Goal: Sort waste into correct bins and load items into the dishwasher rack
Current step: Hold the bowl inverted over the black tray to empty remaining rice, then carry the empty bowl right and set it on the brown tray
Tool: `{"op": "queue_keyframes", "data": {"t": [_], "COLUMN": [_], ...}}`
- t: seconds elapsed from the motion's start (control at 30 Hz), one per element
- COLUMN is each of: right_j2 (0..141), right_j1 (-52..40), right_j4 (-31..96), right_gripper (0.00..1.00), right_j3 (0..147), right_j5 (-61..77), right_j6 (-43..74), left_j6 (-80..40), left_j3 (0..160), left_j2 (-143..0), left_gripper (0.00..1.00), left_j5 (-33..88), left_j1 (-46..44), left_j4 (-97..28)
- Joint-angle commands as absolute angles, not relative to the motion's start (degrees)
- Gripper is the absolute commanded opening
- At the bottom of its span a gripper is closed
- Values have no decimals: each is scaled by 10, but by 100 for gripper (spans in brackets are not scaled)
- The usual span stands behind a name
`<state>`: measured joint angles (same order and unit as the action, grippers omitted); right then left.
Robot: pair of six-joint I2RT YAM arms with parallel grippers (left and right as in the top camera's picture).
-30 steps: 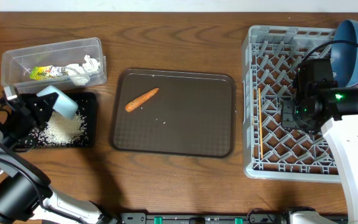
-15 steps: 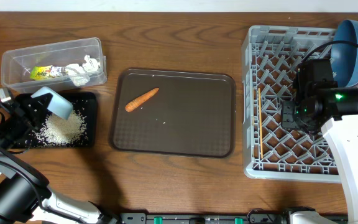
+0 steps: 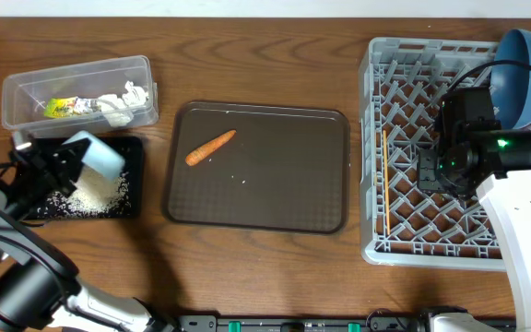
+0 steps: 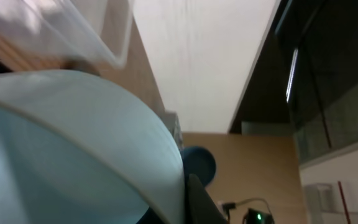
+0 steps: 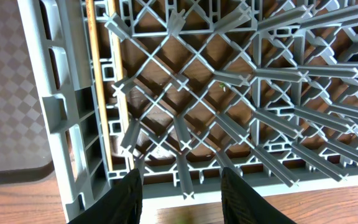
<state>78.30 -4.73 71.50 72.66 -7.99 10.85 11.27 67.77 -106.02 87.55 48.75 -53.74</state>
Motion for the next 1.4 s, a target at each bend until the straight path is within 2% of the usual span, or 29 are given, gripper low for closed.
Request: {"op": "queue_keyframes", "data": {"t": [0.0, 0.17, 0.3, 0.77, 0.93, 1.17, 1.37], "right_j2": [783, 783, 783, 783, 783, 783, 783], "right_j1": [-35, -35, -35, -35, -35, -35, -35], "right_j4": [715, 716, 715, 716, 716, 712, 712], "right_gripper": [41, 40, 40, 40, 39, 39, 39], "right_j3": [724, 724, 724, 724, 724, 724, 724], "right_j5": [-90, -90, -90, -90, -90, -90, -90], "right_j6": [102, 102, 102, 102, 102, 102, 102], "left_j6": [160, 157, 101, -14, -39, -53, -53], "left_j3": [676, 676, 676, 676, 676, 676, 676], "left_j2": [-990, -915, -880, -904, -950, -1021, -1028], "left_gripper": [6, 6, 6, 6, 6, 6, 6], "left_j5": [826, 752, 648, 291, 225, 222, 222], "left_j1": [442, 343, 240, -128, -217, -291, -334], "left_j4": [-561, -560, -523, -437, -406, -360, -321]}}
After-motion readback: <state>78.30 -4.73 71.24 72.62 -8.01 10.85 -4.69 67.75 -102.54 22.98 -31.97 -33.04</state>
